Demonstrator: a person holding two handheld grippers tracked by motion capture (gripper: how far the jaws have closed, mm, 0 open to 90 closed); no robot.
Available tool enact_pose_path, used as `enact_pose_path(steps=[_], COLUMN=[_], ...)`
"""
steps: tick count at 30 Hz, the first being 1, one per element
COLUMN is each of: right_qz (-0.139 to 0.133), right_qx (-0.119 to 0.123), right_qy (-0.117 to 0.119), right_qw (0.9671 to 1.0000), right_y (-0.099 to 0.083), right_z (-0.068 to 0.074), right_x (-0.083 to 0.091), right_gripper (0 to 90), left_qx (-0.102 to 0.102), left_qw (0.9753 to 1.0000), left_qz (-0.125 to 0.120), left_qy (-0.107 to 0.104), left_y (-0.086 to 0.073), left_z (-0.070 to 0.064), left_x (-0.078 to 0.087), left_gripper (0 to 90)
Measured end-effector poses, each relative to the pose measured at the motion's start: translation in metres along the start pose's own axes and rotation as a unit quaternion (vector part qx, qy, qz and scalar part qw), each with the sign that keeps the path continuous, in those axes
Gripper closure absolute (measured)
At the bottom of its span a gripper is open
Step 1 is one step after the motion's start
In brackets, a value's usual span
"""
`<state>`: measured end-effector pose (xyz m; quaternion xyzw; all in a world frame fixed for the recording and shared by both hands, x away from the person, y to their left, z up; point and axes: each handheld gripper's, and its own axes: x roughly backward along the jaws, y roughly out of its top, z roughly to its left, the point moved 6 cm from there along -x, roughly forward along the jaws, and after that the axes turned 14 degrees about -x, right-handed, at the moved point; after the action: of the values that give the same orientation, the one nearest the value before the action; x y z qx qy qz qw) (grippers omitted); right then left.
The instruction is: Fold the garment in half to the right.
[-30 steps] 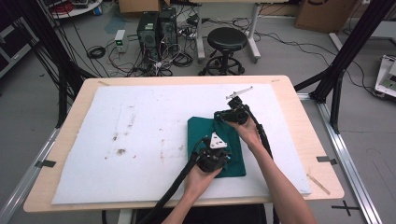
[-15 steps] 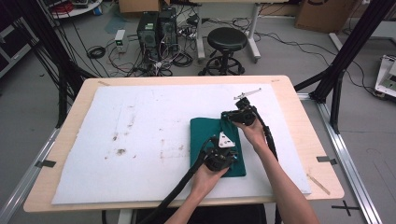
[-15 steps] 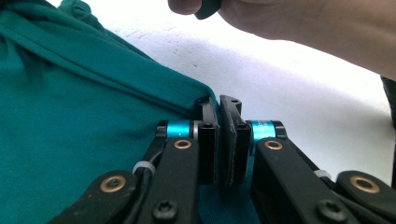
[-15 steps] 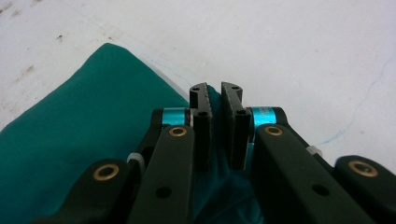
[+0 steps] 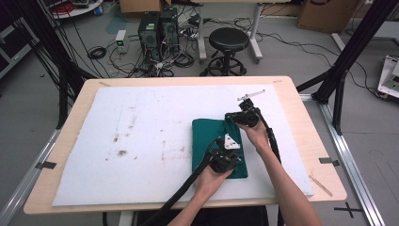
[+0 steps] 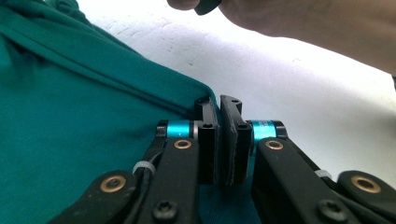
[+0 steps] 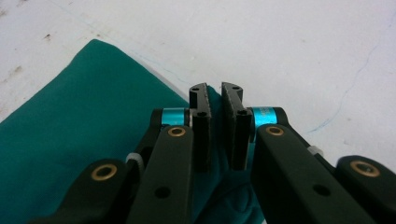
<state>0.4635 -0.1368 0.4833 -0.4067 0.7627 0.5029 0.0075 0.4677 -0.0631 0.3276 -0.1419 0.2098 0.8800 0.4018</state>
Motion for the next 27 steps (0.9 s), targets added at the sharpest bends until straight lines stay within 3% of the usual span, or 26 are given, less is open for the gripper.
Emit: enact_pose_path(steps=[6,9,12,15,21,22,24,27], right_qz=[0.002,-0.004,-0.017,-0.029,-0.041,-0.044,-0.043,-0.032], right_qx=[-0.022,-0.036,-0.045,-0.051,-0.028,-0.021,-0.008,0.025], right_qy=[-0.008,-0.019,-0.018,-0.014,-0.008,-0.008,-0.005,-0.024], right_qw=[0.9997,0.9992,0.9987,0.9982,0.9987,0.9988,0.9991,0.9989], right_y=[-0.002,-0.001,0.001,0.003,0.004,0.005,0.003,-0.001], right_z=[-0.004,-0.006,-0.005,-0.001,0.019,0.022,0.031,0.043], right_x=[0.001,0.005,0.013,0.020,0.026,0.026,0.024,0.017], right_gripper=[81.5,73.4,68.3,64.7,63.2,63.2,62.6,61.9], left_qx=[0.002,0.001,0.003,0.008,0.019,0.015,0.012,0.028], left_qw=[0.9999,0.9997,0.9992,0.9986,0.9972,0.9963,0.9950,0.9928], left_qz=[0.000,-0.003,-0.019,-0.042,-0.065,-0.066,-0.064,-0.064], left_qy=[-0.011,-0.024,-0.035,-0.030,0.031,0.053,0.076,0.097], left_y=[-0.001,-0.002,-0.002,0.000,-0.002,-0.003,-0.005,-0.010], left_z=[-0.001,-0.003,-0.002,0.005,0.041,0.049,0.063,0.080], left_x=[-0.002,0.000,0.009,0.027,0.059,0.064,0.071,0.077], left_gripper=[83.7,72.8,62.7,60.6,61.5,63.7,68.8,71.2])
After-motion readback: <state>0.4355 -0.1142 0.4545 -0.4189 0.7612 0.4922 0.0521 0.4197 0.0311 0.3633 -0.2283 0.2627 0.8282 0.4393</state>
